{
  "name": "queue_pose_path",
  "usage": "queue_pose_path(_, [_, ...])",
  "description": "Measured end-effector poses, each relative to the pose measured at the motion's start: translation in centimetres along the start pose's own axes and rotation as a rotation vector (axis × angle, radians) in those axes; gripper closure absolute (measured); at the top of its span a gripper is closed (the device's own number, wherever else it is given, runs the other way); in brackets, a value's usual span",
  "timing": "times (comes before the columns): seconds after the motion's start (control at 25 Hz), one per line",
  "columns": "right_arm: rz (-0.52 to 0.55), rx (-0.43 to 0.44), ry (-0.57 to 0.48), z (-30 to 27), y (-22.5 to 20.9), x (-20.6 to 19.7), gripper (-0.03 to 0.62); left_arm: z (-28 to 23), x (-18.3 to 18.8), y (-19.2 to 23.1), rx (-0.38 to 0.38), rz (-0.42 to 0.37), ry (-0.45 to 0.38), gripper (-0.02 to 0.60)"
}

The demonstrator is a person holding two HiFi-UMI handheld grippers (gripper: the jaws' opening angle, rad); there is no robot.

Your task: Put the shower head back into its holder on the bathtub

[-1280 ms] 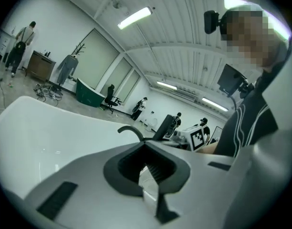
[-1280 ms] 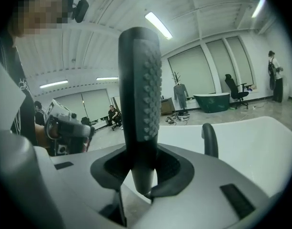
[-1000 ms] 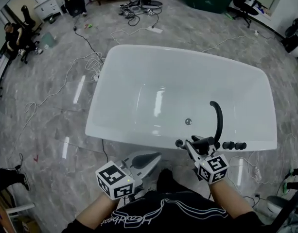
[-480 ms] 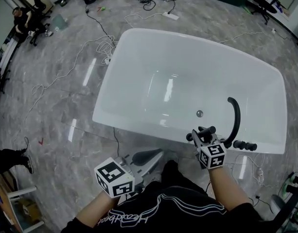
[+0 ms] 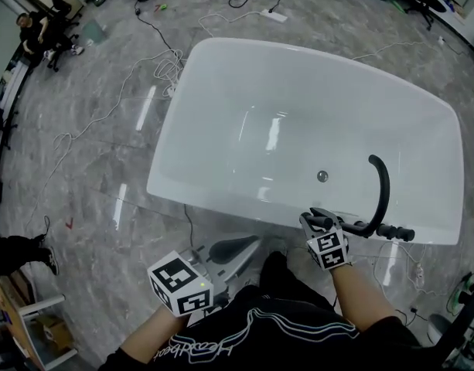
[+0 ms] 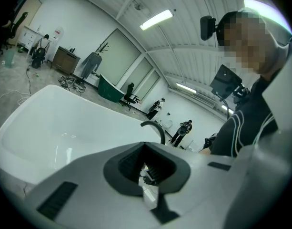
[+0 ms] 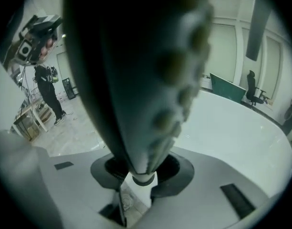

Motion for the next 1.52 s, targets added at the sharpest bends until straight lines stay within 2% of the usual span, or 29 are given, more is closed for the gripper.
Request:
queue_pose_path(0.2, [0.050,0.051,0.024,-0.9,0.8,-0.6,0.470,-0.3,0.2,0.9,0.017,0.014,0.005,0.577])
queue_pose_path(0.32, [0.034,0.076,0.059,-0.8,1.4,-0.5,0.470,-0.2,0.3,0.7,0.017,0.020,0.005,0.577])
queue_pose_path(0.44, [-0.006,0.076,0.042,0.1,1.4,0.2,0.468,0.0,0.4,0.1,-0.001,0.012,0.009,0.577])
queue_pose_path(0.6, [-0.030,0.033,-0.025,3.2,1.6,2.6,0.456,0.9,0.6,-1.6,-0.061,-0.022,0.021,0.577])
queue_pose_path(0.76, [-0.157,0.016,-0.133,9.0,2.2,5.3,0.453,1.6,0.3,-4.9,-0.130,-0.077,0.040,0.577])
queue_pose_path(0.84, [-0.177,0.005,-0.193,12.5,2.7,7.1,0.453,1.8,0.1,-6.7,-0.181,-0.107,0.046,0.577])
queue_pose_path(0.92, [-0.172,0.027,-0.251,16.1,4.2,9.5,0.454,2.3,0.1,-8.6,-0.237,-0.132,0.046,0.577])
queue_pose_path(1.04, [-0.137,0.155,-0.310,21.3,9.0,13.5,0.469,3.6,0.2,-11.7,-0.302,-0.185,0.054,0.577])
queue_pose_path(1.08, [-0.121,0.197,-0.327,22.9,10.8,14.8,0.511,4.1,0.2,-12.7,-0.318,-0.210,0.062,0.577])
queue_pose_path(1.16, [-0.100,0.242,-0.374,25.6,13.8,17.1,0.547,4.9,-0.1,-14.3,-0.351,-0.258,0.080,0.577])
queue_pose_path(1.32, [-0.130,0.284,-0.465,29.2,18.0,19.6,0.577,6.2,-0.9,-17.2,-0.408,-0.307,0.093,0.577])
queue_pose_path(1.52, [-0.118,0.277,-0.500,31.2,20.6,19.8,0.580,8.6,-1.0,-20.3,-0.441,-0.372,0.083,0.577])
Point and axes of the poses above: the fingertips, and each gripper's own axes: z backward along the fingers, y to its left, x out of its top, the point moved 1 cm from there along z, backward along the fingers, and after that the axes turned 11 degrees about -y, right-handed, at the moved point
